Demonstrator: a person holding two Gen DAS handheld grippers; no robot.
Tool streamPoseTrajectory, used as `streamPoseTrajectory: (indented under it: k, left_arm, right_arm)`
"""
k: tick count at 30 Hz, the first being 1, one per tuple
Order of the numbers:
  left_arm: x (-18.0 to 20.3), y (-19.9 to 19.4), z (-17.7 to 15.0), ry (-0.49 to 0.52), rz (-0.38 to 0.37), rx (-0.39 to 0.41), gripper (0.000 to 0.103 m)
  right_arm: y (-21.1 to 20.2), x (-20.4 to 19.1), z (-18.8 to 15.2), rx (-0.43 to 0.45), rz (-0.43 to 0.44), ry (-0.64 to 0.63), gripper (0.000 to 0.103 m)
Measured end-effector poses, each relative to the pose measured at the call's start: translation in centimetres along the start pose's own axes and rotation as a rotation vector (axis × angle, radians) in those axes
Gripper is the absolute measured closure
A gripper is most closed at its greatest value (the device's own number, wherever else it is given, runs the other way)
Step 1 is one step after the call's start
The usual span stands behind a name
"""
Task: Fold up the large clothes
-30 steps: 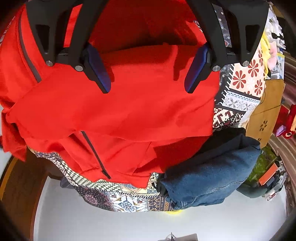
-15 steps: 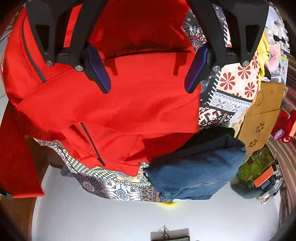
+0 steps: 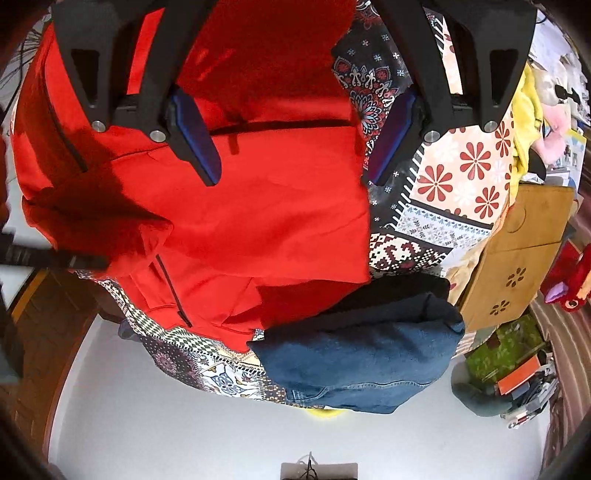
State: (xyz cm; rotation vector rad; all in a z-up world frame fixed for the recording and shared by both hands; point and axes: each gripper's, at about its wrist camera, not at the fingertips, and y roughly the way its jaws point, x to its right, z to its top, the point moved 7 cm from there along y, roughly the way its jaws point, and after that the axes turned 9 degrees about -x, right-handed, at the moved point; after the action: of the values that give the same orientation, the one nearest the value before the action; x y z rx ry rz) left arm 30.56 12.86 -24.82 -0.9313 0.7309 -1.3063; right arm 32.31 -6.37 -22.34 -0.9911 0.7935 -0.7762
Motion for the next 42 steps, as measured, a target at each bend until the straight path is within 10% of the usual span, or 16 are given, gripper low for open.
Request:
streamPoseTrajectory:
  k: [13,24,32,42]
  left_arm:
    - [1.8,-0.6,0.1,0.041,-0.002,0.000,0.022]
    - [7.5,-1.3,2.4,0.165,-0.004,0.024,0.021]
    - [15.7,-0.4,4.9,0.344,-0.046,0.009,0.020]
    - [22.5,9.0,2.5,0.571,0.053,-0.175,0.018]
  right_arm:
    - [1.2,-0.9,-4.6,-0.238,-0.086,-0.141,0.095]
    - [-6.5,3.2,-5.2,-0.035,-0.104,-0.059,0.090]
    - [-11.0,10.7,-5.9,0.161,-0.249,0.100,0.053]
    - [-5.5,16.5,-8.1,0.082,-0.255,0.274,0.053]
